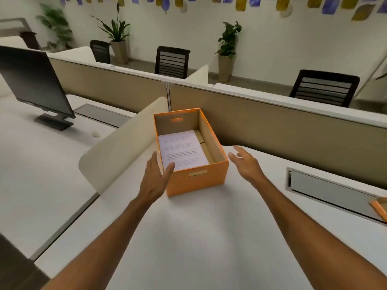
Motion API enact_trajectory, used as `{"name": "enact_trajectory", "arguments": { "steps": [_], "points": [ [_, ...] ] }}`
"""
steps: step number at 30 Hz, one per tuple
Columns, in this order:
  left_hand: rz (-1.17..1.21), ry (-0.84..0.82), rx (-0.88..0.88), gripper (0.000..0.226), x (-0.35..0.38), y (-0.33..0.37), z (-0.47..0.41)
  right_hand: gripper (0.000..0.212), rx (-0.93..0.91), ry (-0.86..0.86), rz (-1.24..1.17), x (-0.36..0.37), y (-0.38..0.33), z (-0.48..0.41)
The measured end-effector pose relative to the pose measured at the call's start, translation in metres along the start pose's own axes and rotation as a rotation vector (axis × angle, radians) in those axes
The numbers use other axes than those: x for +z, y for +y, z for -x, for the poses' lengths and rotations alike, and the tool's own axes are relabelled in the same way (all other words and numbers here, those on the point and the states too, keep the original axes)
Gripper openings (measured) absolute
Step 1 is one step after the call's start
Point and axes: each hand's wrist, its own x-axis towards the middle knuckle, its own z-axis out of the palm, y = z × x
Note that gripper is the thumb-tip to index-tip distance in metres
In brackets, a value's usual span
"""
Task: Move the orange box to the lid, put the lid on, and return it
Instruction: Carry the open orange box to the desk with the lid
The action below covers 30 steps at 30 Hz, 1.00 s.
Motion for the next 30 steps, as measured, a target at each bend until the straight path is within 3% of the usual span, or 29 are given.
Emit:
{"name": "enact_trajectory", "arguments": {
  "steps": [4,9,16,30],
  "points": [
    [0.167,-0.053,-0.211,0.091,0.008,-0.021,-0.024,0.054,0.219,-0.082,-0.226,0.008,0.012,-0.027],
    [0.412,-0.164,-0.281,0.081,0.021,-0.037,-0.041,0.056,0.356,-0.236,-0.334,0.02,0.027,-0.056],
    [0.545,-0.134,-0.367,0.054,0.023,-0.049,-0.059,0.023,0.39,-0.338,-0.449,0.034,0.037,-0.079],
    [0.549,-0.228,-0.324,0.053,0.003,-0.052,-0.05,0.023,0.355,-0.276,-0.476,0.016,0.036,-0.045]
  ]
}}
